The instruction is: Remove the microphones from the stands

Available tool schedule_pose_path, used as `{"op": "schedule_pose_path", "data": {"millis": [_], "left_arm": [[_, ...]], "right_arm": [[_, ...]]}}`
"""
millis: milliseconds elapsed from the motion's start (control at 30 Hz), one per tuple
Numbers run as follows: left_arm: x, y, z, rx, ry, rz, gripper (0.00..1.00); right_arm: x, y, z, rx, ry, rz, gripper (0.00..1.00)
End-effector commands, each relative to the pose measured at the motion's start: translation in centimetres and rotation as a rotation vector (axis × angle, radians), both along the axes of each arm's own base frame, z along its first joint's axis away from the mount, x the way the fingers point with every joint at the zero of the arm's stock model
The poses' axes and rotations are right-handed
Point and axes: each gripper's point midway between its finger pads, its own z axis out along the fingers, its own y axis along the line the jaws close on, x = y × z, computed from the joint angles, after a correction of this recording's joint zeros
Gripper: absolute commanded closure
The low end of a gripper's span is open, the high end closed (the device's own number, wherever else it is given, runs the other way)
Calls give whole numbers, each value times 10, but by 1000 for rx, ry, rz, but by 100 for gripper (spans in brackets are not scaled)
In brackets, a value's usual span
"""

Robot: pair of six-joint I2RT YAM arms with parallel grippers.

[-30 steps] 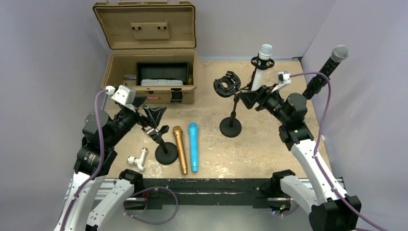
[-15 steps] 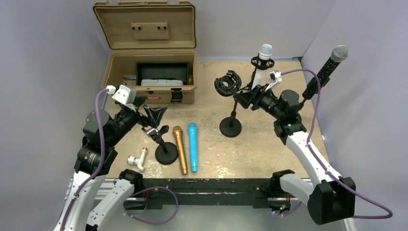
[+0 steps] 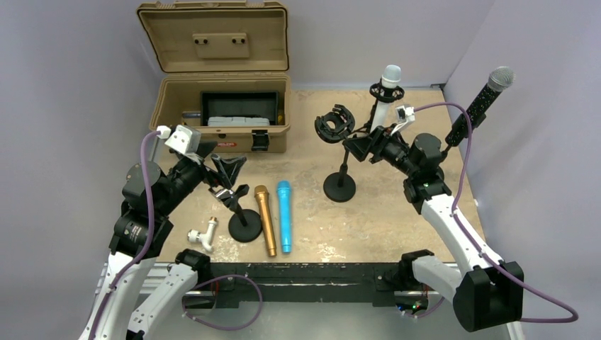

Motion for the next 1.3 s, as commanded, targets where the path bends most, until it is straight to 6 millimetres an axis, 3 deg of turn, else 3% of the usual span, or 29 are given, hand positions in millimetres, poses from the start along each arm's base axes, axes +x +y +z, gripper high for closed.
{"op": "schedule_pose_path", "data": {"millis": [0, 333, 767, 933, 1100, 1267], "left_arm": [[0, -1, 12, -17, -31, -8, 11], [1, -1, 11, -16, -29, -6, 11], [1, -2, 11, -18, -26, -8, 11], [1, -2, 10, -17, -24, -7, 11], [2, -2, 10, -17, -21, -9, 11], [1, -2, 11, -18, -24, -10, 11]], "right_arm": [[2, 1, 36, 16, -92, 9, 35], [10, 0, 20, 2, -62, -6, 41], [6, -14, -58, -66, 80, -86, 46], [4, -17, -77, -89, 103, -101, 51], [-3, -12, -57, -84, 46, -48, 42], [-18, -12, -13, -74, -56, -34, 29]]}}
